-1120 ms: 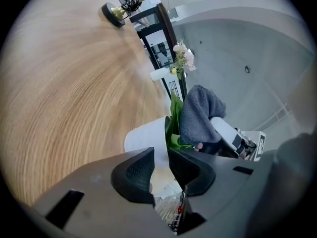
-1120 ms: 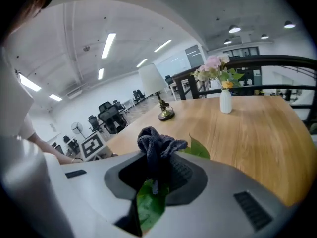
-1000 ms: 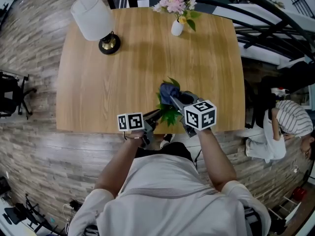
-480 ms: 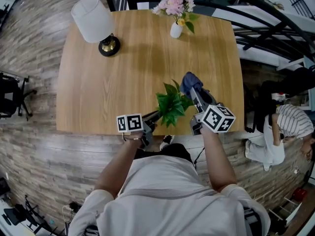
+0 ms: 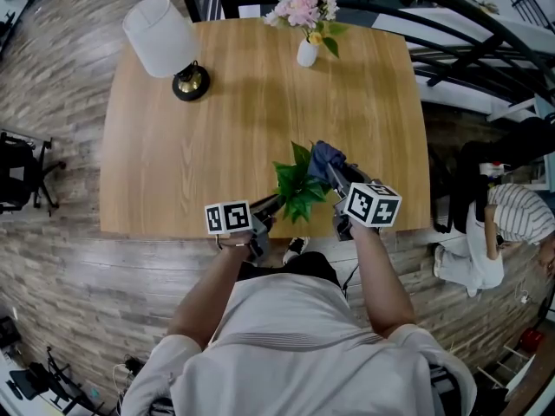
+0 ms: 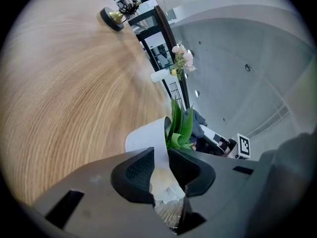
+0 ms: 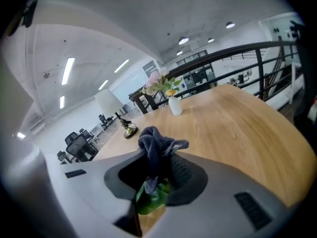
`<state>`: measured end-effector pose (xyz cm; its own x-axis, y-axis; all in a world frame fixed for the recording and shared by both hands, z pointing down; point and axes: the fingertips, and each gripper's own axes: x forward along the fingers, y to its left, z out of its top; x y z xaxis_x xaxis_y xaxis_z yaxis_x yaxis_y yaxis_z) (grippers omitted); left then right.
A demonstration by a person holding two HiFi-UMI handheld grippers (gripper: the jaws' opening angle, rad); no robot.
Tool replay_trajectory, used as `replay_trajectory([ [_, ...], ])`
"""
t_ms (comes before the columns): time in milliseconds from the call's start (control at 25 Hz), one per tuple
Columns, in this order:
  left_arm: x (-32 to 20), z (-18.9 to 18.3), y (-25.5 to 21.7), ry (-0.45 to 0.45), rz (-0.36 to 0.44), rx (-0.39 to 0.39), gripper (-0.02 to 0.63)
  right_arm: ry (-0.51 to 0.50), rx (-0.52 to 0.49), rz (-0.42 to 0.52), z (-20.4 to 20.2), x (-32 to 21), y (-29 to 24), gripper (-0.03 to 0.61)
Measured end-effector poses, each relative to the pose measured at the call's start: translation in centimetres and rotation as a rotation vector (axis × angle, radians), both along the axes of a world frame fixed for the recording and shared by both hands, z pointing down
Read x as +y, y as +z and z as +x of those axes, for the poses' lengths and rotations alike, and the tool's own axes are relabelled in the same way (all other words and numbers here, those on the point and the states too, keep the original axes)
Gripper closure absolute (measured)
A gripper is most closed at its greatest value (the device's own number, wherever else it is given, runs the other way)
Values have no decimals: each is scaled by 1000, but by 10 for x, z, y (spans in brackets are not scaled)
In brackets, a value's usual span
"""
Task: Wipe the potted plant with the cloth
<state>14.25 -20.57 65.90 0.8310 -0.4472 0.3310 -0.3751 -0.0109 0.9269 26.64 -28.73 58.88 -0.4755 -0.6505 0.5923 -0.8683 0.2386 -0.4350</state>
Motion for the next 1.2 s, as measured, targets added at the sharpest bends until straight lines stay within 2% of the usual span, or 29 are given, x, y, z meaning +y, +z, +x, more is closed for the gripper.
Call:
replay_trajectory([
  [120,0,-1,0,0,4,-3,519,61,61,92,24,-4,-21,442],
  [200,0,0,0,3,7,-7,518,69,16,112,31,0,-35,442],
  [360,0,-1,1,2,7,-8,518,-23,-253,3,3,30,-42,443],
  [400,0,-1,1,2,7,-8,517,-55,-293,-35,-6,40,-38,443],
  [520,-1,0,-1,1,9,-12,515,-100,-275,-156,-16,61,-7,442],
  [640,-2,-1,1,0,9,-14,515,-35,-186,-191,0,63,20,442],
  [760,-1,-1,2,1,4,-9,515,42,-95,-147,25,58,24,442],
  [840,-1,-1,2,1,2,-5,512,83,-6,-84,41,55,16,443],
  [920,-1,-1,2,4,1,-3,512,110,32,-3,50,53,-3,443],
  [1000,-2,-1,2,8,-1,-2,512,97,-16,76,45,53,-31,443],
  [1080,-2,-2,2,12,-3,-2,512,36,-123,125,26,58,-58,443],
  [1200,-2,-2,2,14,-4,0,512,-108,-289,105,-17,76,-78,443],
])
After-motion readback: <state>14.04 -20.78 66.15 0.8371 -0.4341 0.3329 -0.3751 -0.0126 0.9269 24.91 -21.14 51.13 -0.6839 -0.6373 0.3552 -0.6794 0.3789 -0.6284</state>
